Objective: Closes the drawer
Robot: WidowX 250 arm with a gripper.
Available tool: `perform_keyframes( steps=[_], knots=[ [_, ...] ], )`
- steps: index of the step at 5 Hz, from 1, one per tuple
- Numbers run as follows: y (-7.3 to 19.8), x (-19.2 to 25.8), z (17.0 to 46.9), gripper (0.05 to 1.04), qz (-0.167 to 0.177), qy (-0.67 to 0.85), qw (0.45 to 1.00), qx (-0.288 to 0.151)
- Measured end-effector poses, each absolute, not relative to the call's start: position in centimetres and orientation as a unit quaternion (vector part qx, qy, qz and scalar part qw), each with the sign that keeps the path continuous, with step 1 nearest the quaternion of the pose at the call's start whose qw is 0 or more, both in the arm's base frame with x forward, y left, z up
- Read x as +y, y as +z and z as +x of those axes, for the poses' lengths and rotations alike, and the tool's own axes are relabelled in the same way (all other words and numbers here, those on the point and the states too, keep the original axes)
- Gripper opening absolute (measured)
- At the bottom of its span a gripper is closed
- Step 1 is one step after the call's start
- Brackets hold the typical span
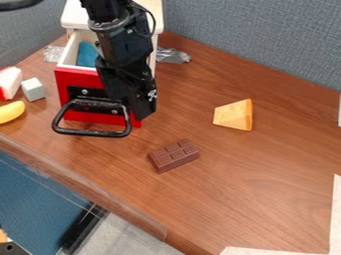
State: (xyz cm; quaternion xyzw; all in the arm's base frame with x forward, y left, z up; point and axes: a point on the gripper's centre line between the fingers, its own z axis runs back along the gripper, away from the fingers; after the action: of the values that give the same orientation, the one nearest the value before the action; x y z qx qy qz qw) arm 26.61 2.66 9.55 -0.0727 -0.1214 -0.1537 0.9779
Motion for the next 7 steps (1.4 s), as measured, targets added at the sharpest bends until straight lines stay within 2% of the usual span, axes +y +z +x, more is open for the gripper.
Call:
perform_keyframes(
  steps=[1, 3, 4, 5, 7],
  knots=[
    [8.8, 2.5, 26.2, 1.001, -0.077, -0.156, 0.979, -0.109],
    [11.0, -1.1, 22.9, 1.001, -0.038, -0.294, 0.943, -0.151],
    [10.8, -2.5, 20.4, 1.001, -0.024, -0.339, 0.929, -0.149],
    [8.6, -2.1, 18.2, 1.001, 0.001, -0.366, 0.921, -0.134],
    [5.1, 0.0, 17.8, 1.001, 0.026, -0.378, 0.919, -0.110]
  ],
)
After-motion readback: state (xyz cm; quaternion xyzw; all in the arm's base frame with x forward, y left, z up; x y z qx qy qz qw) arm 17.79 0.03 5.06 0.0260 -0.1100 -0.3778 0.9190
